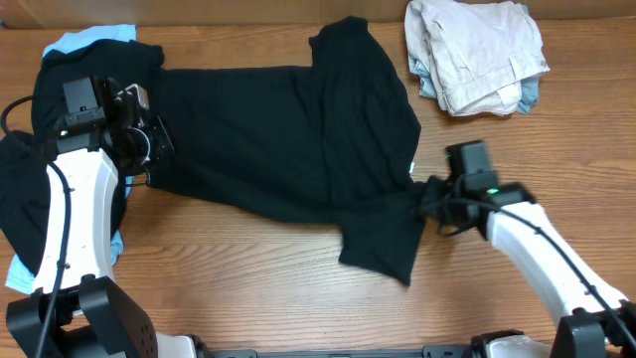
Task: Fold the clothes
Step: 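Grasp the shirt's lower-right hem with the right gripper and lift it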
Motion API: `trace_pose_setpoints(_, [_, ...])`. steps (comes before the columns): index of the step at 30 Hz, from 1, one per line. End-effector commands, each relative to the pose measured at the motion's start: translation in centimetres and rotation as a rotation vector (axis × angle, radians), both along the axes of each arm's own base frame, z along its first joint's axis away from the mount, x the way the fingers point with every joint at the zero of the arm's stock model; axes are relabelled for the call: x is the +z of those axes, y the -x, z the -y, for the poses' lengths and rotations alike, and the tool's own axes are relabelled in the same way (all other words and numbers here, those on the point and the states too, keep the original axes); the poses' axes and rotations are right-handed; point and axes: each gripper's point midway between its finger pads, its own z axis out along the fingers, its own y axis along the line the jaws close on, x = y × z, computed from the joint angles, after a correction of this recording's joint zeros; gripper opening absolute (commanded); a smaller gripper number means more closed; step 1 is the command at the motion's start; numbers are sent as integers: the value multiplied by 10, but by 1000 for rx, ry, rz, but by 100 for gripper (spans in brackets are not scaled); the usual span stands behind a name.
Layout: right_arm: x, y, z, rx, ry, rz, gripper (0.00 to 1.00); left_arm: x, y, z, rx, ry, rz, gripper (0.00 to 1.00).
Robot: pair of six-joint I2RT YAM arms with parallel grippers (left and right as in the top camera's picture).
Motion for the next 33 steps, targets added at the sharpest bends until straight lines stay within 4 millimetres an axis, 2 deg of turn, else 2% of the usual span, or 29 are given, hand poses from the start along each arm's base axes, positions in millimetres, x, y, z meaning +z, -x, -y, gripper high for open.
trace_pose_setpoints(1, [10,-13,29,-27,16,40,4,9,-1,-2,-21,-29,22,4])
trace_pose_setpoints(2, [10,-14,32,-25,-1,42,6,9,0,-2,-23,-29,21,4])
trace_pose_setpoints(3, [11,-14,33,-16,-25,43,16,9,0,-2,-23,-29,21,4])
trace_pose_setpoints(5, [13,-11,31,-2,-99,35,44,9,-1,-2,-23,-29,22,4])
trace_pose_setpoints(6, [14,-9,29,-1,-126,25,52,9,0,-2,-23,-29,21,4])
trace_pose_setpoints(10, [17,5,17,16,-202,-39,65,9,0,-2,-24,-29,20,4])
trace_pose_setpoints(17, [8,47,-15,117,-204,-195,66,8,0,-2,-39,-37,21,4])
trace_pose_setpoints(24, [-14,75,-38,167,-42,-257,66,8,0,-2,-39,-37,20,4])
trace_pose_setpoints(33, [-33,84,-45,151,7,-264,65,8,1,-2,-38,-37,20,4])
